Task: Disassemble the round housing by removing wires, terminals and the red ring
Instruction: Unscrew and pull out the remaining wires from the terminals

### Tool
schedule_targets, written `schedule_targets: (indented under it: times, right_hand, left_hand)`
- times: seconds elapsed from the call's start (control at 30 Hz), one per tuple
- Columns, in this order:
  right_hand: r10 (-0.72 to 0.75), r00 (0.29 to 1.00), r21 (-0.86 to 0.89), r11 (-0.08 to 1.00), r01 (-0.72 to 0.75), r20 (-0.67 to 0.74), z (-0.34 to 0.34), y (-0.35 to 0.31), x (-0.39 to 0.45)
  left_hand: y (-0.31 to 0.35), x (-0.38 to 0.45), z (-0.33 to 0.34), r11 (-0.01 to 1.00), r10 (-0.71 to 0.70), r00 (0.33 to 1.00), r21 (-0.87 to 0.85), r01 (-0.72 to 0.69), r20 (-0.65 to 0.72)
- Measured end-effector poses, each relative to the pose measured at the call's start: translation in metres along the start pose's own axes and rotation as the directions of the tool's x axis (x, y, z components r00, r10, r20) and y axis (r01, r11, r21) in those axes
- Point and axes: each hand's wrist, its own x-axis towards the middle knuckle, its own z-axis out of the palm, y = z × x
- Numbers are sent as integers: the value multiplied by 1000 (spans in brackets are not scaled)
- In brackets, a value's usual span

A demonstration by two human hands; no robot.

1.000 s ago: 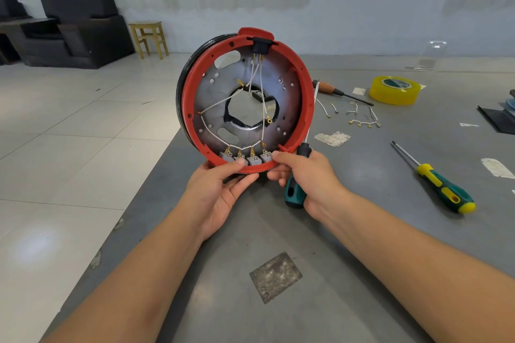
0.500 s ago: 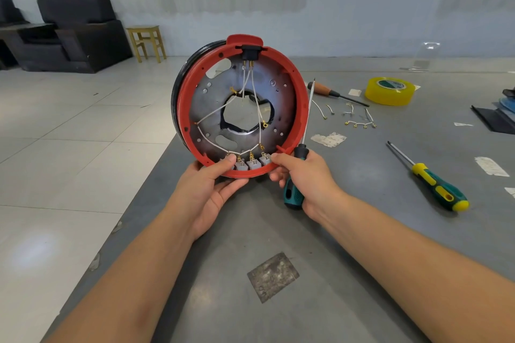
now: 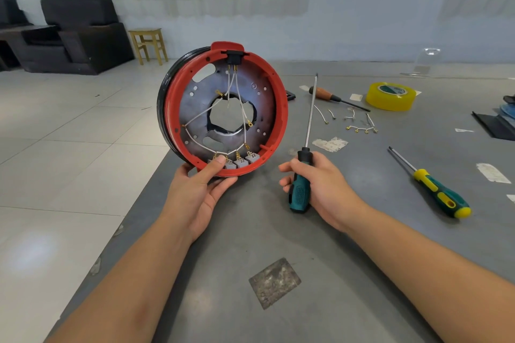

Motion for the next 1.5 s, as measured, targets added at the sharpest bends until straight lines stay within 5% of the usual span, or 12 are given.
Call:
schedule_targets:
  times: [0.13,0.43,0.63,0.9,1.17,1.5]
  right_hand:
    - [-223,970,-213,947,240,99,-12,-2,-3]
    - [-243,941,-621,708,337,234,-47,-6,-11]
    - [-201,972,-592,771,235,124,-61,-5,-17]
    - [-311,935,-732,596,331,169,-82,-27,-28]
    - [-344,917,-716,587,378,201,-82,-45,-32]
    - [-385,876,-786,425,448,291,-77,-61,-29]
  left_hand:
    - [0,0,-2,1000,5,1000,-11,-5,12]
    - [2,3,-2,1000,16,1000,-12,-16,26]
    - [2,5,-5,1000,23,999,-21,-22,44]
    - [1,7,-7,1000,20,998,5,-20,56]
    - [0,8,-8,1000,-4,998,-2,4,55]
    - [0,7,-7,1000,7,998,22,-8,67]
